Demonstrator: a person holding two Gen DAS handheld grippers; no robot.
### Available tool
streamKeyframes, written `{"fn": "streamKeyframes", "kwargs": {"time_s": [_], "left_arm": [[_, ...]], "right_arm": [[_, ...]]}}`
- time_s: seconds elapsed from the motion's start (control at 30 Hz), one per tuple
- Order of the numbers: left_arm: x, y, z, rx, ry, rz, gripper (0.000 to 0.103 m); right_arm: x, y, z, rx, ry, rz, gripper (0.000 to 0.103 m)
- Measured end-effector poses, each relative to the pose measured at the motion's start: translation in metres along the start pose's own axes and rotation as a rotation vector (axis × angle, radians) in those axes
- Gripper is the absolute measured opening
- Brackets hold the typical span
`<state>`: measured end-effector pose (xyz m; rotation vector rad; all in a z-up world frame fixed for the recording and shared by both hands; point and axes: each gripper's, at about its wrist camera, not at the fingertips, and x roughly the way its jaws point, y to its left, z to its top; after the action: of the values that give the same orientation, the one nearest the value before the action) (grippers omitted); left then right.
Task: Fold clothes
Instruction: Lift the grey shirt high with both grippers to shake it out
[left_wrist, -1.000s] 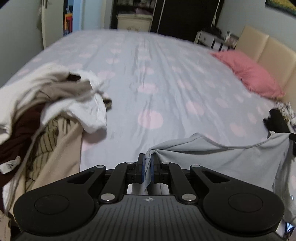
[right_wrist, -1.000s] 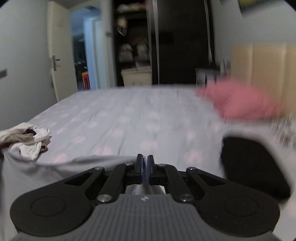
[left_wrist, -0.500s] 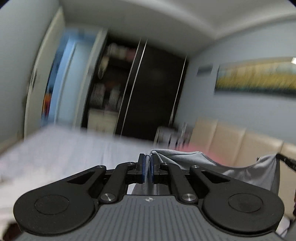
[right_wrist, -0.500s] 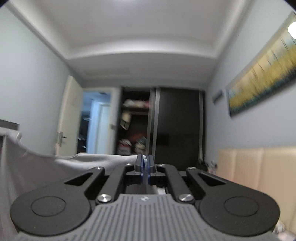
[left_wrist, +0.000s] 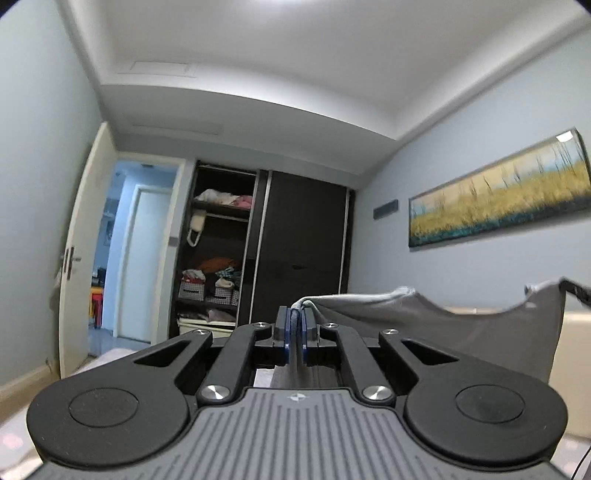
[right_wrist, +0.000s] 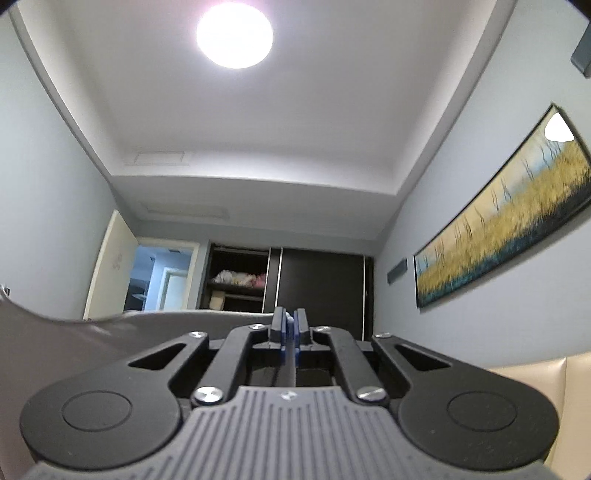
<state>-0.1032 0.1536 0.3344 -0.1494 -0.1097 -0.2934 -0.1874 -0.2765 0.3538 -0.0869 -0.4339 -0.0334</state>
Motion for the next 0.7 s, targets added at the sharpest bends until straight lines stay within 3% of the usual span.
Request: {"fn": "streamKeyframes", "kwargs": {"time_s": [0.23,0.47,0.57,0.7], "left_arm": [[-0.032,-0.006,0.017,0.027,-0.094,-0.007,0.004],[-0.067,-0.019,0.029,0.074,-0.171,-0.016,0.004],[-0.074,-0.022,0.029,0.088,-0.184,-0.011,0.004],[-0.062,-0.020,0.025,0.095,-0.139,-0.004,0.004]], "right_arm": [[-0.046,-0.002,0.020,0.025,-0.065,-0.018,0.005],[-0.077,0.010,0.029,-0.037,-0.137,-0.011,0.005],[-0.070,0.010,0.020,-0.037,-0.113,-0.003,0.005],[-0.043,0.010,-0.007,-0.024,-0.020,0.003,0.005]]}}
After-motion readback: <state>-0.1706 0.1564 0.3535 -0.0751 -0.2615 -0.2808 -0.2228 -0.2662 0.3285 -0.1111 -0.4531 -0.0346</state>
